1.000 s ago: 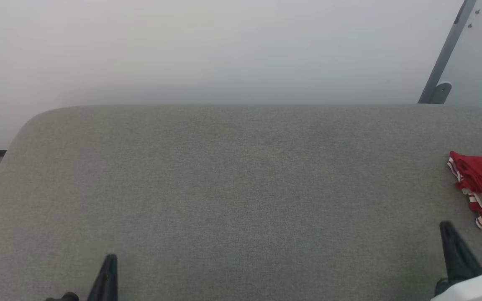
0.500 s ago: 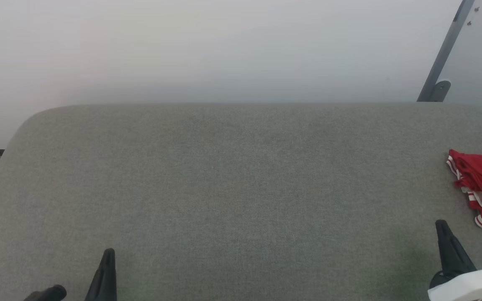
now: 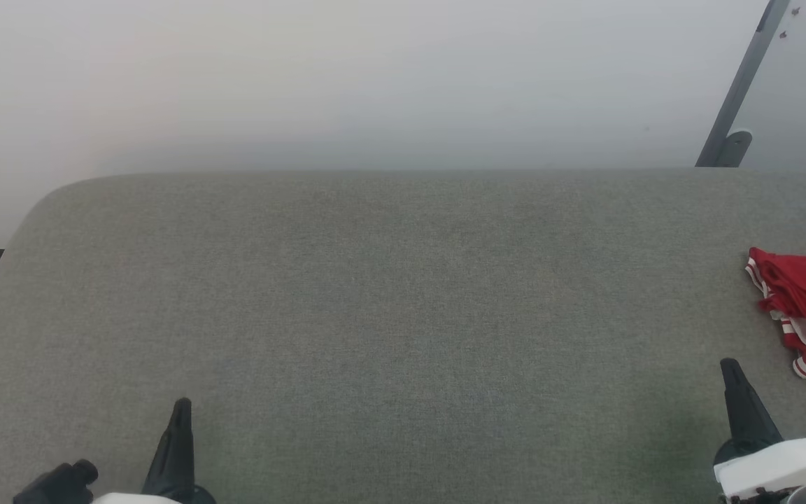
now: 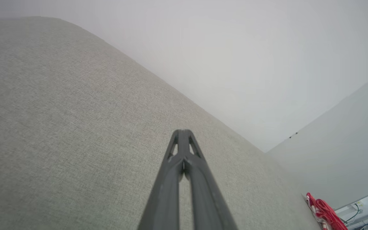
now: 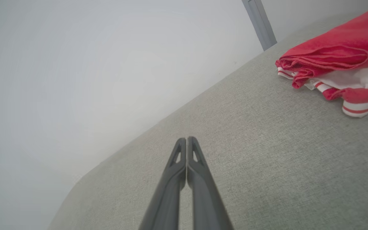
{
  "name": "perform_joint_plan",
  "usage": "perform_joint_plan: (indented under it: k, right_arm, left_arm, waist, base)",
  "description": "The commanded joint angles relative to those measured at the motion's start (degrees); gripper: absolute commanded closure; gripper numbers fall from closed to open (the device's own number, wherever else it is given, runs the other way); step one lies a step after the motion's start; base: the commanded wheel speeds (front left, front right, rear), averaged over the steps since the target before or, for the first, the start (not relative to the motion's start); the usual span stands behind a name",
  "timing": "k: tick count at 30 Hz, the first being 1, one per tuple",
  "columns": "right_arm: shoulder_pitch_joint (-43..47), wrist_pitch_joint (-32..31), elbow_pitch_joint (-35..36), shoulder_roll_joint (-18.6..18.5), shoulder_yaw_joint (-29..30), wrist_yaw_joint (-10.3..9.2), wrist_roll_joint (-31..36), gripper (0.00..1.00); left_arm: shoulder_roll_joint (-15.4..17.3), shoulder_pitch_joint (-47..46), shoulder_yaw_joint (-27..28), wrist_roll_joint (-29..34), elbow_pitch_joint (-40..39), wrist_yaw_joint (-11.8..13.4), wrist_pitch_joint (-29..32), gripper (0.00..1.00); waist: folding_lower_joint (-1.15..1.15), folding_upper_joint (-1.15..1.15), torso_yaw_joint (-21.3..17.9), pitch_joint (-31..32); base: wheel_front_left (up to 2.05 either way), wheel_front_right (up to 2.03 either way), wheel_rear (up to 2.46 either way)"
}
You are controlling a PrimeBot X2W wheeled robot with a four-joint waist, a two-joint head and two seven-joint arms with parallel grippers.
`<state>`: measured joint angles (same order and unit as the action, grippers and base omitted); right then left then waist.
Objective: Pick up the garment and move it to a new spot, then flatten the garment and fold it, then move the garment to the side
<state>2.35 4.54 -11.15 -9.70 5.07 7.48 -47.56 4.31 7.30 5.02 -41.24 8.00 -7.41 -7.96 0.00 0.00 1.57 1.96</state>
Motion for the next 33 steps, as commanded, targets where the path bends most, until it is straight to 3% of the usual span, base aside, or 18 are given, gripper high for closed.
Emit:
perform_joint_plan:
  k: [1,33]
  right_arm:
    - [-1.62,-0.35,0.62,-0.16,0.25,0.01,-1.56,1.0]
    - [-4.89,-5.14,-0.87,2.92,0.82,0.02,-20.54,1.0]
  left_arm:
    - [0.24,-1.71,0.07,-1.89,-0.45,-0.03,0.4,1.0]
    - [-0.13,-7.2,0.29,-23.87,2.3,-0.07,6.27,1.0]
  waist:
    - [0.0,0.0,-0.01,-0.02]
    - [0.0,0.0,-0.54,-0.74]
  base:
    - [0.0,0.0,0.0]
    - [0.0,0.0,0.0]
